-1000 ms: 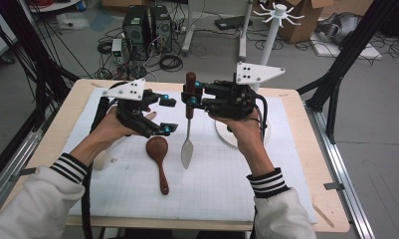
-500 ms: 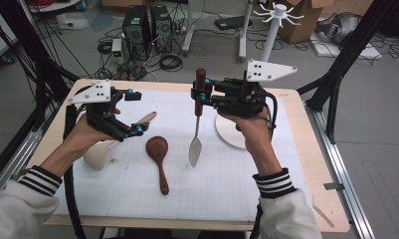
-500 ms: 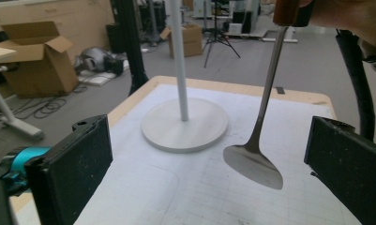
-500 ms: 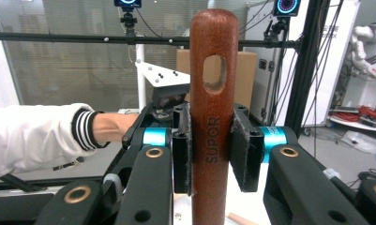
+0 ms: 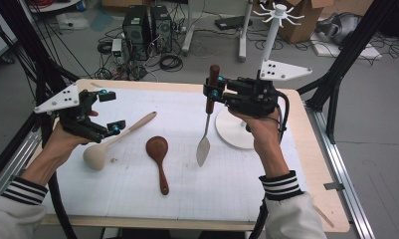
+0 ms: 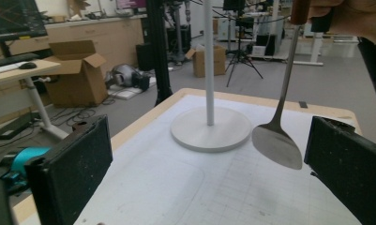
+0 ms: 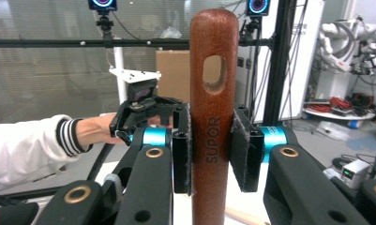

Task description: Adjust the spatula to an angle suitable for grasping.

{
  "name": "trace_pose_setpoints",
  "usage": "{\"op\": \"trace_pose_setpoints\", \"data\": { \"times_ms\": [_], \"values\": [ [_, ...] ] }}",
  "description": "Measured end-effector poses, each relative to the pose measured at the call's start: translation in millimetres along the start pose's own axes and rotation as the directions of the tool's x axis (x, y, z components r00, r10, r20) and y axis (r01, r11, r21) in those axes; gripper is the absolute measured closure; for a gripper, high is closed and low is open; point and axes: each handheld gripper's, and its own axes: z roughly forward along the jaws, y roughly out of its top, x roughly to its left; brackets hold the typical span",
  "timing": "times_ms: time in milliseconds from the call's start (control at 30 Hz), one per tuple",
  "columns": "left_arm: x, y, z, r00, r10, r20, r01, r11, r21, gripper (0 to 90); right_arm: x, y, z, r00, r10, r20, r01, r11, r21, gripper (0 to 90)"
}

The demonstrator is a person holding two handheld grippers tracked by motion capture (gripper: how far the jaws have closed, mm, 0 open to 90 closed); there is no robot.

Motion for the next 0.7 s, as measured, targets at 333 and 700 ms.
{"op": "trace_pose_setpoints", "data": {
  "times_ms": [333,700],
  "values": [
    [-1.7,-19.4,-20.5,0.9939,-0.013,-0.109,0.010,0.9997,-0.024,1.7,-3.6,-1.6,-16.3,0.9974,0.019,0.069,-0.020,1.000,0.002,73.2],
    [-0.5,-52.4,-39.6,0.9877,-0.071,-0.139,0.066,0.9969,-0.043,1.7,-1.1,-0.9,-40.0,0.9892,0.011,0.146,-0.011,1.000,0.001,73.2]
  ]
}}
